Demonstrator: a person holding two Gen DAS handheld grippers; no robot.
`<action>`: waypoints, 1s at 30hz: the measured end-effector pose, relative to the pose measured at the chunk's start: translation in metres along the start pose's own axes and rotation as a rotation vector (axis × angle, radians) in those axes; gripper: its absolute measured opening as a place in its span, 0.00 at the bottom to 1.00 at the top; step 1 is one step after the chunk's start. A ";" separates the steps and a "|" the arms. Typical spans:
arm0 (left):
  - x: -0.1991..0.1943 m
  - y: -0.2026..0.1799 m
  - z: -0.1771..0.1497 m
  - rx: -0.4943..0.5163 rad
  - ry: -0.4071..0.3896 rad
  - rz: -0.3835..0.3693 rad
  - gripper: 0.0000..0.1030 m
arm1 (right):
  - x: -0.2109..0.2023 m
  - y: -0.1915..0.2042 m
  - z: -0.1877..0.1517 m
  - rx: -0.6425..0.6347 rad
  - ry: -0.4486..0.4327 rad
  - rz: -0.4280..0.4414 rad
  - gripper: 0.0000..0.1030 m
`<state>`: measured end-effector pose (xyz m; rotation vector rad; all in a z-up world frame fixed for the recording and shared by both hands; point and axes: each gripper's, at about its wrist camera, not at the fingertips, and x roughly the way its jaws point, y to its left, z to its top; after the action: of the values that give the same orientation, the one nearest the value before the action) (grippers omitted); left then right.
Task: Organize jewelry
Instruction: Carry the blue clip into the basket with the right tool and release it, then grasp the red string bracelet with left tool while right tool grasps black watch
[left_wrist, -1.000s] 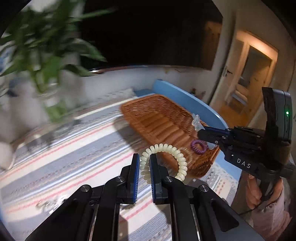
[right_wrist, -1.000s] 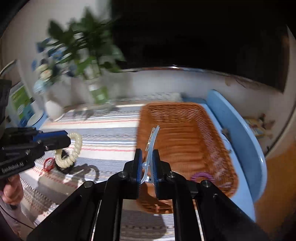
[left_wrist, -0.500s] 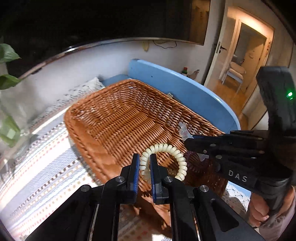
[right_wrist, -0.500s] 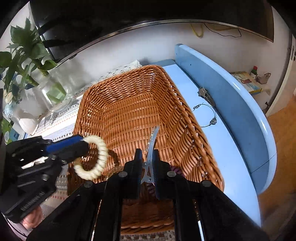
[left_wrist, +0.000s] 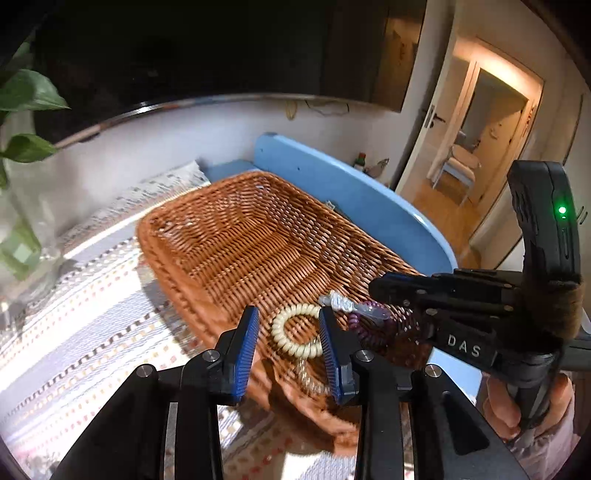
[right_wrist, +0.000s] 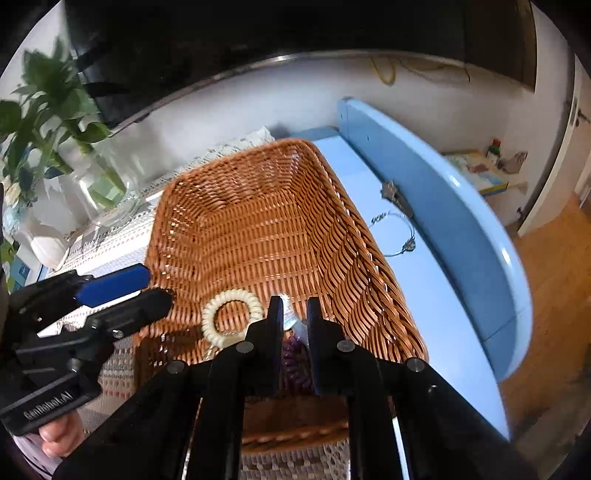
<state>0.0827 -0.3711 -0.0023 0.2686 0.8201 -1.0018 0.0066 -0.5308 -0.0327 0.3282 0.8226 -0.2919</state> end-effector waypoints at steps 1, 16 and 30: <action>-0.008 0.000 -0.003 0.002 -0.011 0.006 0.33 | -0.005 0.003 -0.001 -0.009 -0.009 -0.009 0.15; -0.149 0.034 -0.049 -0.030 -0.181 0.146 0.33 | -0.071 0.090 -0.022 -0.125 -0.141 0.020 0.19; -0.273 0.176 -0.158 -0.299 -0.277 0.329 0.33 | -0.060 0.231 -0.057 -0.282 -0.126 0.251 0.22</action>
<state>0.0768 -0.0149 0.0590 0.0040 0.6355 -0.5813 0.0175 -0.2906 0.0160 0.1444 0.6796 0.0385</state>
